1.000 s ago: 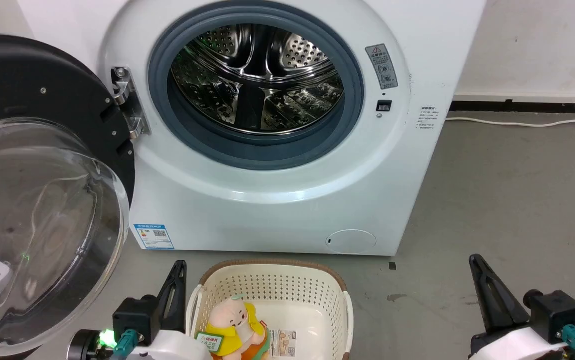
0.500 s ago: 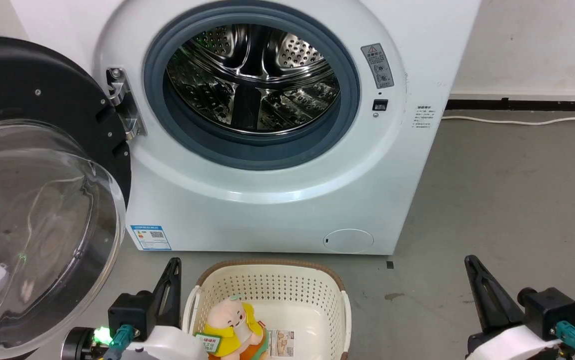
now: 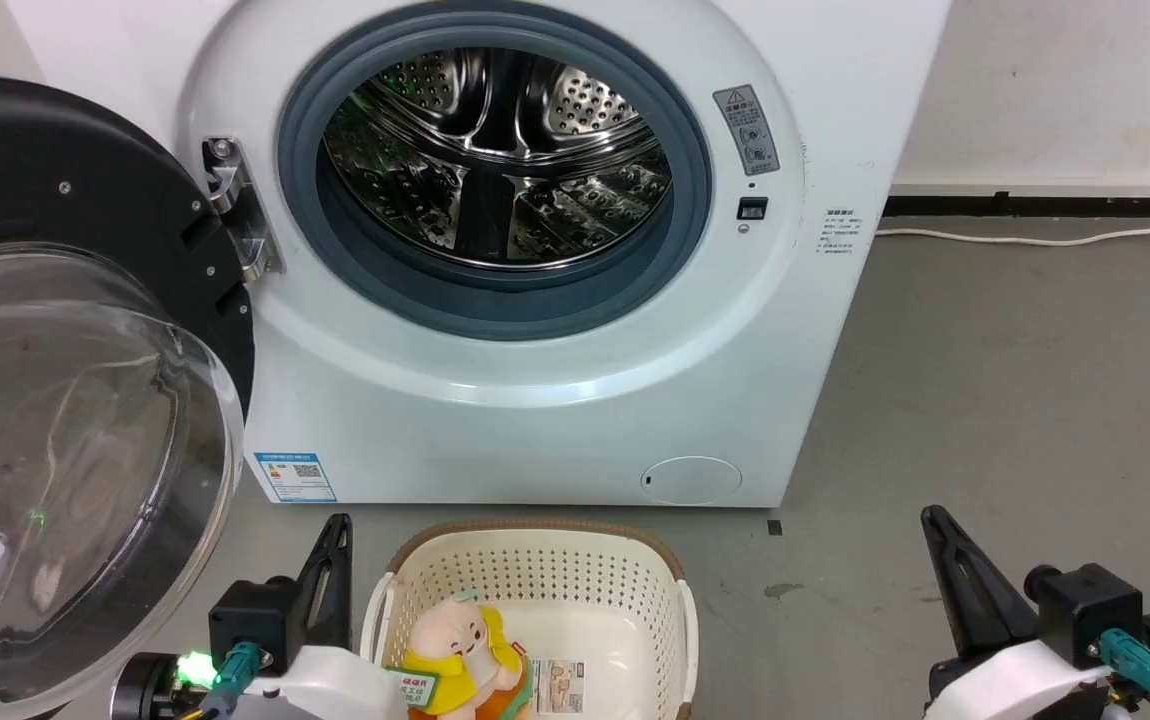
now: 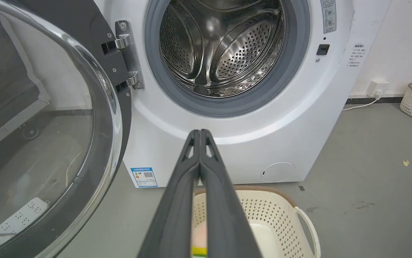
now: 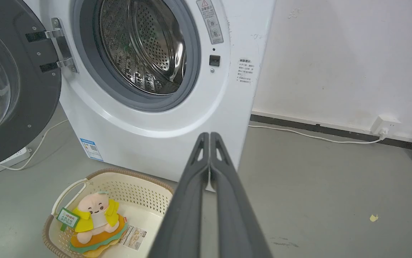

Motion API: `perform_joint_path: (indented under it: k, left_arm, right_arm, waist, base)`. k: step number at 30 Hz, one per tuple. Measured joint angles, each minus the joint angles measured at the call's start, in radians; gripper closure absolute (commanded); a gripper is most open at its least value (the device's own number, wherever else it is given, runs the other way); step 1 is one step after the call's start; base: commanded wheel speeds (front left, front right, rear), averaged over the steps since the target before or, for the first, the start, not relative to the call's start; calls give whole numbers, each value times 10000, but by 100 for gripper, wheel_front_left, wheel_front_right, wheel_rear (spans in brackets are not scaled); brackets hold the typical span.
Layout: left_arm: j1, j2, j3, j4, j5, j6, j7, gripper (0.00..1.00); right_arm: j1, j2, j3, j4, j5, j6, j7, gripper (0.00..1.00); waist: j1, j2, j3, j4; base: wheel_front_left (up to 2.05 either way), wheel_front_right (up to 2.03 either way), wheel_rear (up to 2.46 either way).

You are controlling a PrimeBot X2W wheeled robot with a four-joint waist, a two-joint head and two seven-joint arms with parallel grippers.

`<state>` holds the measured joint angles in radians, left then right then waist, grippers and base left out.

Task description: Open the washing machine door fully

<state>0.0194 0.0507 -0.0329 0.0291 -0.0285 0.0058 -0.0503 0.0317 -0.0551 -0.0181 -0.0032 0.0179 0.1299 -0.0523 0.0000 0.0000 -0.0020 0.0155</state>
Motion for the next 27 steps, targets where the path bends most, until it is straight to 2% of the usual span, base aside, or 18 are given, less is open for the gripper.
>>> perform_joint_path:
  k: [27]
  left_arm:
    - [-39, -6, 297, -251, 257, -15, 500, 100]
  right_arm:
    - [-182, 2, 176, 6, -102, 0, 518, 100]
  waist:
    - [0, 0, 20, -155]
  base:
    - [0, 0, 0]
